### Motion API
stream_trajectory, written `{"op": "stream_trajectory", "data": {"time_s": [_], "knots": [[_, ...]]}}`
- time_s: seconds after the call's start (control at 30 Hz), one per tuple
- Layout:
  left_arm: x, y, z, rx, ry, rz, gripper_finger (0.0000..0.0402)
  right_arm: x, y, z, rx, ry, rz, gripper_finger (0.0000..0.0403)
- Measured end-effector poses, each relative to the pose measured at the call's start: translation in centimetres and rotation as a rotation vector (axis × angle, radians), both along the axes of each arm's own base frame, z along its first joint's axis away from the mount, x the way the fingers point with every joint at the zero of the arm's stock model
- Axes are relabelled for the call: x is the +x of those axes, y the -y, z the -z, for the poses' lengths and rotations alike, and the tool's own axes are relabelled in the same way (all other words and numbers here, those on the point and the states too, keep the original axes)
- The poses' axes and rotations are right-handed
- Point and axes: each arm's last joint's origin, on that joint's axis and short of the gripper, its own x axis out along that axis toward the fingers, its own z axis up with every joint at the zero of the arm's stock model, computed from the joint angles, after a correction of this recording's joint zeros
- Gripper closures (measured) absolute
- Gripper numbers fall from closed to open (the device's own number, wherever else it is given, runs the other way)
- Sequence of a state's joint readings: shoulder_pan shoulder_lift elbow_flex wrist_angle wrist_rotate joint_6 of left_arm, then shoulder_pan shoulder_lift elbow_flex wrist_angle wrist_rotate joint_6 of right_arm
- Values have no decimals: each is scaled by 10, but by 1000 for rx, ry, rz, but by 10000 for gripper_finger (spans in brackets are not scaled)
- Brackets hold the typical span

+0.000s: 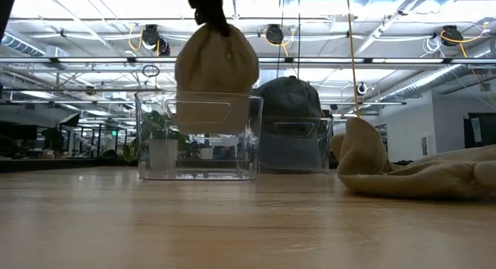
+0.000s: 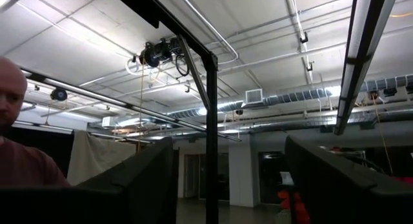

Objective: Pick & Place hat
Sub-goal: Put the bottom right brown cap into the left transparent bin, then put the right brown cap into the left transparent bin

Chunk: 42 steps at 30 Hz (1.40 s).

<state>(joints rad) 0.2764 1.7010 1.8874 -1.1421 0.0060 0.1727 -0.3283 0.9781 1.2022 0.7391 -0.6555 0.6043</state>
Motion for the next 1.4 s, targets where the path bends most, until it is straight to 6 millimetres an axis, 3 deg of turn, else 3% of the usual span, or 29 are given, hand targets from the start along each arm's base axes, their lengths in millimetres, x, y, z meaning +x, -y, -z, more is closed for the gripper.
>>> {"op": "stream_trajectory", "data": {"time_s": [0.53, 0.8, 0.93, 1.17, 1.4], "knots": [[2, -10, 61, -59, -142, -69, 382, -1, 0, 0, 11, -13, -8, 119], [-10, -28, 70, -87, -202, -242, 382, -1, 0, 0, 11, -13, -7, 119], [-12, -31, 70, -118, -201, -306, 372, -1, 0, 0, 12, -15, -7, 119], [-17, -27, 55, -205, -95, -274, 282, 2, 1, 2, 19, -43, -4, 119], [-31, -15, 14, -271, 151, -159, 216, 4, 1, 3, 21, -54, -3, 119]]}}
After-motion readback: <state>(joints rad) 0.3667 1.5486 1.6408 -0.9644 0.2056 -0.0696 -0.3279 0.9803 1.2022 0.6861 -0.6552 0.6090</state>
